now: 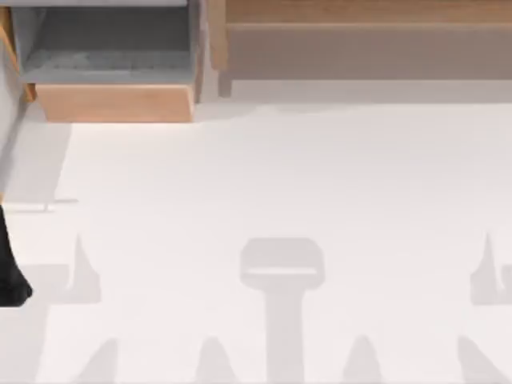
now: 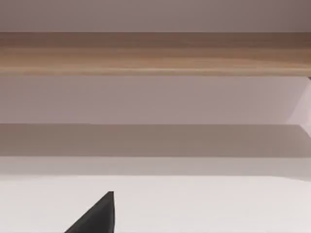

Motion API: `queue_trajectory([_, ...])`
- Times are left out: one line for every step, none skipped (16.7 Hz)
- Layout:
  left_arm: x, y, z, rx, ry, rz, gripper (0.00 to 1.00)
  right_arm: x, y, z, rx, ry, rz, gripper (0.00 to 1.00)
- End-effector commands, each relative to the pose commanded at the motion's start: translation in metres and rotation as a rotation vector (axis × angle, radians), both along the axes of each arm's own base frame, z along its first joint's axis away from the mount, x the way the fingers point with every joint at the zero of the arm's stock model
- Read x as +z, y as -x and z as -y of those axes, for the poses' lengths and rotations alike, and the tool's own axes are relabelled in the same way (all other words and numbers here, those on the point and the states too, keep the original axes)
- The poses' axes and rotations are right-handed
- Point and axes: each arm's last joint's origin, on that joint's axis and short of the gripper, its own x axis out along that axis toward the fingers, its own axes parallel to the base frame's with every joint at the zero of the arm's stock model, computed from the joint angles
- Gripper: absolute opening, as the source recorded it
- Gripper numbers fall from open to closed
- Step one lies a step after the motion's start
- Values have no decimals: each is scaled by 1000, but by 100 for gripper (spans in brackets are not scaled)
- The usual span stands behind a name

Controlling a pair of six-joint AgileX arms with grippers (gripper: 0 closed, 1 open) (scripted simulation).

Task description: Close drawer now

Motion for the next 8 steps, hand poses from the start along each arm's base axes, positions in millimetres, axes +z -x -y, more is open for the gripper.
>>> queue_trajectory([0, 0, 0, 0, 0, 0, 100, 0, 0, 0, 0, 0, 0, 100])
queue_trajectory([0, 0, 0, 0, 0, 1, 100, 0, 0, 0, 0, 0, 0, 100])
queue_trajectory([3, 0, 0, 1, 0, 6, 100, 0, 0, 0, 0, 0, 0, 100])
queue_trajectory([7, -1, 1, 2, 0, 15, 100, 0, 0, 0, 0, 0, 0, 100])
queue_trajectory([12, -3, 2, 3, 0, 26, 100, 0, 0, 0, 0, 0, 0, 100])
queue_trajectory([18, -5, 3, 3, 2, 36, 100, 0, 0, 0, 0, 0, 0, 100])
queue_trajectory([24, -8, 5, 3, 4, 42, 100, 0, 0, 0, 0, 0, 0, 100])
queue_trajectory([30, -13, 7, 2, 6, 44, 100, 0, 0, 0, 0, 0, 0, 100])
